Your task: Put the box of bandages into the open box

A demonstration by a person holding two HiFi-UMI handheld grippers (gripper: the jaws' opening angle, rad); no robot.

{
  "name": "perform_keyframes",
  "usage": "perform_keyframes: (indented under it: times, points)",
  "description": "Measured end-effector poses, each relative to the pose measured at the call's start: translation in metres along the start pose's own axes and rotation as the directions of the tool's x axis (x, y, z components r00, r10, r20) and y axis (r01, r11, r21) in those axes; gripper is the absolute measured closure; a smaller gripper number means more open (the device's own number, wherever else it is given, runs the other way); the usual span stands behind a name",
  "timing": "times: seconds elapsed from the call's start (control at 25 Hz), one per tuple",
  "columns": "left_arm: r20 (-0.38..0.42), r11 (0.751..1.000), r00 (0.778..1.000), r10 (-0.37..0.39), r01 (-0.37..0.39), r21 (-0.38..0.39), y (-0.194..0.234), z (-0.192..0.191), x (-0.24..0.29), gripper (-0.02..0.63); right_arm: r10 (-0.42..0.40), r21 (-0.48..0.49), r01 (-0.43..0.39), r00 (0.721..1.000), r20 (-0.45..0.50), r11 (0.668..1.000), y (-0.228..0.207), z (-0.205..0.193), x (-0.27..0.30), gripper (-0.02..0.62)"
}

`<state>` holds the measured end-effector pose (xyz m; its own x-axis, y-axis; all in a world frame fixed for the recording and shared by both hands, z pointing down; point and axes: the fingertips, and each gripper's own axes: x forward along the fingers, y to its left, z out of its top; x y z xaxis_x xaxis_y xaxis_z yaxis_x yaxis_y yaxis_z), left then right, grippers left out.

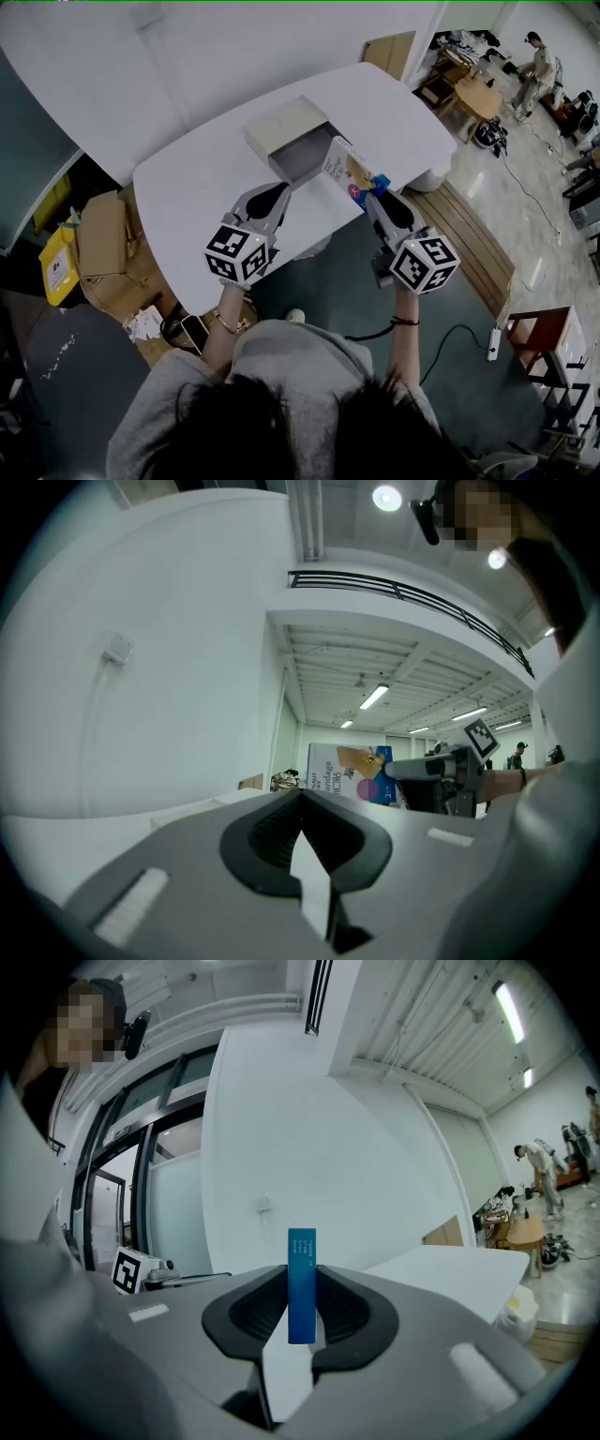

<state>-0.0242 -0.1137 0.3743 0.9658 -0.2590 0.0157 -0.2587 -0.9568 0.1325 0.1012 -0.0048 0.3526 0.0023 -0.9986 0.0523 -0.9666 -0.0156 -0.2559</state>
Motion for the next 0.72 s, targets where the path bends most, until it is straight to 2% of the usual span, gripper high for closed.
perform_keyframes:
  times: [0.24,0.44,0.72]
  points:
    - [-0.014,1.000,1.000,0.004,-0.005,-0.003,0.013,-0.003,0.016,0.614,0.003,0.006,-0.003,1.000,-0.014,1.000,-0.014,-0.001,0.020,0.491]
    - [-0.021,0.999,0.999,0.038,-0.039,-0.023,0.026,-0.011,0.027,0.614,0.022,0.016,-0.022,0.999,-0.035,1.000,-0.028,-0.008,0.039,0.491]
    - [-0.036,0.993,0.993,0.110,-0.112,-0.045,0.038,-0.018,0.051,0.614,0.101,0.027,-0.099,0.992,-0.076,0.995,-0.055,-0.005,0.071,0.491]
